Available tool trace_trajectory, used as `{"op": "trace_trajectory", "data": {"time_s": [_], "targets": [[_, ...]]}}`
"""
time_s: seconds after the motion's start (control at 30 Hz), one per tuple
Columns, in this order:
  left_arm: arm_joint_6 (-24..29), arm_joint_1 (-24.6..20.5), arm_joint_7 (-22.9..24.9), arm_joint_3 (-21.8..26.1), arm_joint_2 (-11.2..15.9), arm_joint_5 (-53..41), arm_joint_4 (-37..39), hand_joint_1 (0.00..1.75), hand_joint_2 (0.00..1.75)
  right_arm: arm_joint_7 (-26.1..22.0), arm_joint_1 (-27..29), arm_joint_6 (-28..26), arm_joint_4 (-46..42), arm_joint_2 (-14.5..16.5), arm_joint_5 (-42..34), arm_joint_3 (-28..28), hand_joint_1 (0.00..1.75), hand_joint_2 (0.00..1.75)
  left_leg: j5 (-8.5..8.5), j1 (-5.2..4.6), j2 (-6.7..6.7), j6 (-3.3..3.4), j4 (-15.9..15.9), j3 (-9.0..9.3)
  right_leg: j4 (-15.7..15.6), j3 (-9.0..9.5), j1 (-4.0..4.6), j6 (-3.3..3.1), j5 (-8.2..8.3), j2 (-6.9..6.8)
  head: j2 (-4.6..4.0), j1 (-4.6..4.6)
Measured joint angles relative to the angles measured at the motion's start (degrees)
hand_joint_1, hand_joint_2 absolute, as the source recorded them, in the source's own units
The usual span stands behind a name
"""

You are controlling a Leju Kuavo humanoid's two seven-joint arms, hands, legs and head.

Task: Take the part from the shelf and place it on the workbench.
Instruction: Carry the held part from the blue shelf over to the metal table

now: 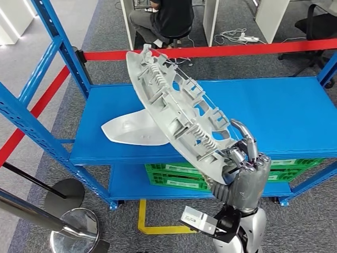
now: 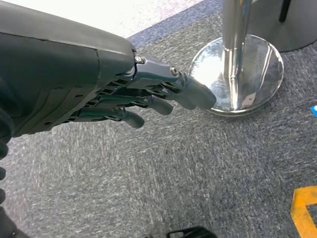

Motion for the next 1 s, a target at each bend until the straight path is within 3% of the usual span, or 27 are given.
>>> {"op": "trace_trajectory", "data": {"time_s": [0.07,0.1,0.2,0.27,0.33,0.4,0.43,0.47,0.5,0.57,0.63,0.73,0.8,0.9,0.93,0.97,1.0], "targets": [[0.01,-0.03,0.00,0.05,0.10,-0.01,0.00,0.00,1.75,0.06,-0.04,0.00,0.04,-0.08,0.03,0.01,1.75,1.75,4.08,-0.27,0.03,0.75,-7.61,3.24,0.05,0.21,0.23,0.14,-0.13,0.11,0.00,0.02],[0.02,-0.08,0.00,0.08,0.14,-0.01,0.00,0.00,1.75,0.06,-0.07,0.00,0.05,-0.11,0.04,0.01,1.75,1.75,5.01,-0.42,0.05,1.02,-10.47,4.43,0.11,0.12,0.32,0.32,-0.16,0.13,0.00,0.01],[0.02,-0.11,-0.01,0.11,0.15,-0.01,0.00,0.00,1.75,0.13,-0.08,0.00,0.08,-0.24,0.07,0.02,1.75,1.75,4.97,-0.63,0.04,1.28,-12.64,5.04,0.01,-0.22,0.38,1.14,-0.01,0.07,0.00,0.04],[0.04,-0.03,-0.01,0.16,0.13,-0.01,0.00,0.00,1.75,0.19,-0.10,-0.01,0.08,-0.33,0.08,0.01,1.75,1.75,5.24,-0.40,0.06,1.69,-13.07,5.17,0.83,-0.70,0.31,1.74,-0.81,0.03,0.00,0.13],[0.07,-0.13,-0.02,0.24,0.11,-0.01,0.00,0.00,1.75,0.19,-0.16,-0.02,0.08,-0.45,0.08,0.01,1.75,1.75,5.44,-0.21,0.10,2.05,-13.36,5.30,5.84,-3.06,0.20,2.17,-3.71,0.00,0.00,0.28],[0.07,-0.17,-0.02,0.34,0.09,-0.02,0.00,0.00,1.75,0.19,-0.13,-0.02,0.14,-0.65,0.08,0.01,1.75,1.75,5.44,-0.26,0.11,2.16,-13.33,5.27,13.57,-6.69,0.15,2.47,-6.95,-0.03,0.00,0.36],[0.07,-0.13,-0.02,0.42,0.07,-0.03,0.00,0.00,1.75,0.20,-0.08,-0.02,0.18,-0.76,0.08,0.00,1.75,1.75,5.43,-0.29,0.10,2.18,-13.31,5.27,15.82,-7.82,0.14,2.55,-7.39,-0.03,0.00,0.36],[0.07,-0.10,-0.02,0.49,0.04,-0.03,0.00,0.00,1.75,0.20,-0.04,-0.02,0.21,-0.86,0.08,-0.01,1.75,1.75,5.42,-0.30,0.08,2.18,-13.28,5.30,15.92,-7.94,0.14,2.56,-6.70,-0.04,0.00,0.38],[0.07,-0.08,-0.02,0.55,0.02,-0.03,0.00,0.00,1.75,0.21,-0.03,-0.02,0.25,-0.95,0.08,-0.02,1.75,1.75,5.40,-0.30,0.05,2.16,-13.27,5.37,13.55,-6.85,0.14,2.47,-4.98,-0.05,0.00,0.38],[0.07,-0.10,-0.02,0.63,-0.02,-0.03,0.00,0.00,1.75,0.21,-0.12,-0.02,0.25,-1.04,0.08,-0.02,1.75,1.75,5.28,-0.42,-0.04,1.92,-13.21,5.50,5.27,-2.71,0.20,2.19,-1.26,-0.11,0.00,0.37],[0.07,-0.12,-0.02,0.68,-0.02,-0.03,0.00,0.00,1.75,0.19,-0.18,-0.02,0.24,-1.09,0.08,0.01,1.75,1.75,5.25,-0.62,-0.06,1.41,-13.09,5.41,0.23,-0.06,0.32,1.81,0.05,-0.06,0.01,0.29],[0.07,-0.13,-0.02,0.71,-0.06,-0.03,0.00,0.00,1.75,0.21,-0.08,-0.02,0.24,-1.15,0.09,0.00,1.75,1.75,5.29,-0.55,-0.04,0.55,-12.99,5.22,-0.28,0.09,0.41,0.96,0.10,0.06,0.00,0.29],[0.07,-0.16,-0.02,0.74,-0.07,-0.03,0.00,0.00,1.75,0.16,-0.08,-0.02,0.20,-1.15,0.45,-0.05,1.75,1.75,3.68,-0.44,0.00,0.00,-10.96,4.37,-0.60,0.18,0.22,0.22,0.34,-0.04,0.00,0.10],[0.21,-0.08,-0.02,0.90,-0.07,-0.04,0.00,0.00,1.75,-0.41,0.15,-0.02,0.14,-1.14,1.13,-0.31,1.75,1.75,-1.44,-0.32,0.04,-0.52,-0.95,-0.15,-0.70,0.18,0.19,-0.26,0.39,-0.17,0.00,-0.16],[0.31,-0.01,-0.02,0.96,-0.09,-0.05,0.00,0.00,1.75,-0.67,0.31,-0.02,0.14,-1.14,1.19,-0.46,1.75,1.75,-2.21,-0.31,0.04,-0.57,1.78,-1.39,-0.69,0.19,0.23,-0.28,0.39,-0.17,0.00,-0.15],[0.46,0.04,0.00,1.01,-0.10,-0.07,0.00,0.00,1.75,-0.97,0.48,-0.02,0.13,-1.14,1.21,-0.61,1.75,1.75,-1.92,-0.31,0.04,-0.53,2.74,-1.84,-0.66,0.21,0.26,-0.29,0.38,-0.15,0.00,-0.16],[0.65,0.07,0.02,1.03,-0.12,-0.08,0.00,0.00,1.75,-1.32,0.68,-0.02,0.08,-1.10,1.18,-0.77,1.75,1.75,-0.51,-0.32,0.04,-0.42,1.37,-1.18,-0.63,0.27,0.28,-0.29,0.38,-0.11,0.00,-0.16]]}}
